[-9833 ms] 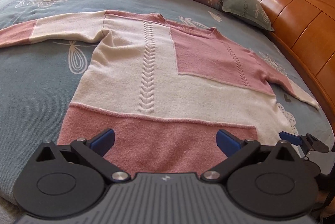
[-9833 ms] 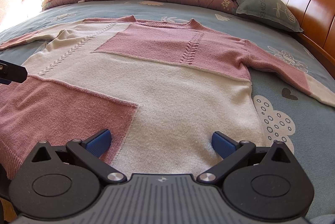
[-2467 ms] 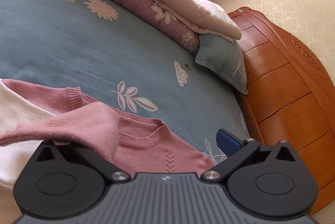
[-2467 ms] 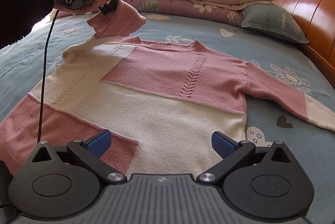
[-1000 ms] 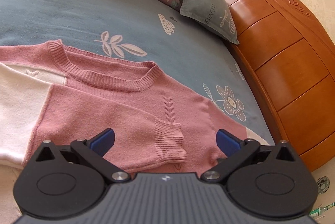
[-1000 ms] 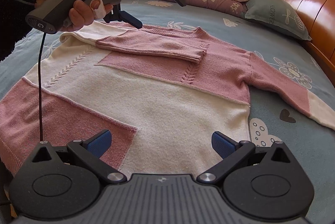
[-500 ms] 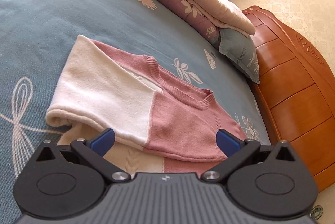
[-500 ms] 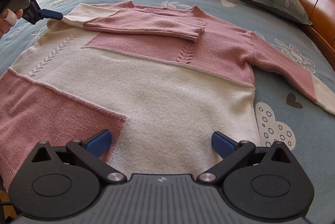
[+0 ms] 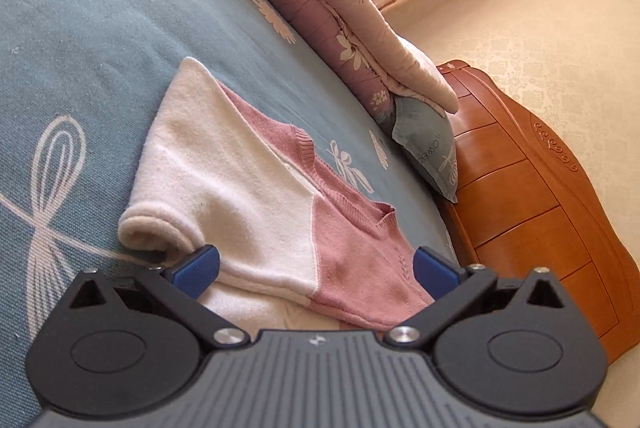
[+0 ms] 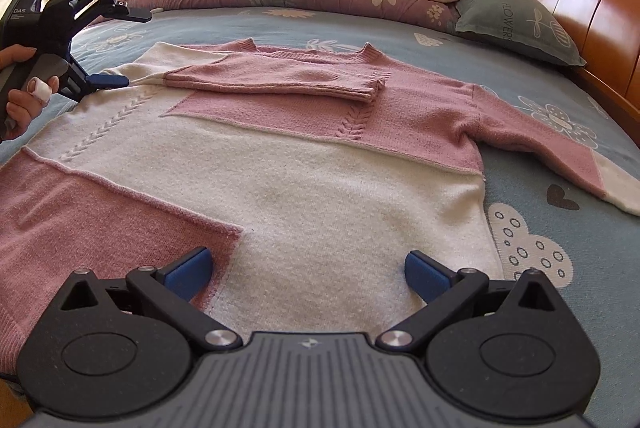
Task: Fold clothes
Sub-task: 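Raise the left gripper away from the folded sleeve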
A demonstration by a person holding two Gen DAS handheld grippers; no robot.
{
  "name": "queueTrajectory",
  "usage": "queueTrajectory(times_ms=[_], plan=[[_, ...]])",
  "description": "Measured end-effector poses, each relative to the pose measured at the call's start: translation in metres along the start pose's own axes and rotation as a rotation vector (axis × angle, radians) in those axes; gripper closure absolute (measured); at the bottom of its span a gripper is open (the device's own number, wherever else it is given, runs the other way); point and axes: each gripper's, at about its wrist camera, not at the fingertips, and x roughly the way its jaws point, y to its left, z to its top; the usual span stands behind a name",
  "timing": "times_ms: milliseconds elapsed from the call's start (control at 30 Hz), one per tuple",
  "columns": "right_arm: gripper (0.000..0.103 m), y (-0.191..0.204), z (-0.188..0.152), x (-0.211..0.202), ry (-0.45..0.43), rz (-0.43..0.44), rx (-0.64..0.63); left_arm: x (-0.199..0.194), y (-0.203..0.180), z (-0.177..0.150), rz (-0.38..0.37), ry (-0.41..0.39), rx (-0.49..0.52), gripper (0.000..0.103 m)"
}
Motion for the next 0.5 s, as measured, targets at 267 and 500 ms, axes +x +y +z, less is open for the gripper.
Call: queueTrajectory(times_ms=[267, 500], plan=[[0.0, 0.007, -0.002, 0.001, -0.03, -0.04, 0.032, -0.006, -0.003, 0.015, -0.033, 0.0, -0.105, 0.001], [0.0, 0.011, -0.005, -0.001, -0.038, -0.071, 0.052, 0.006, -0.001, 0.01, 0.031, 0.136, -0.094, 0.001]])
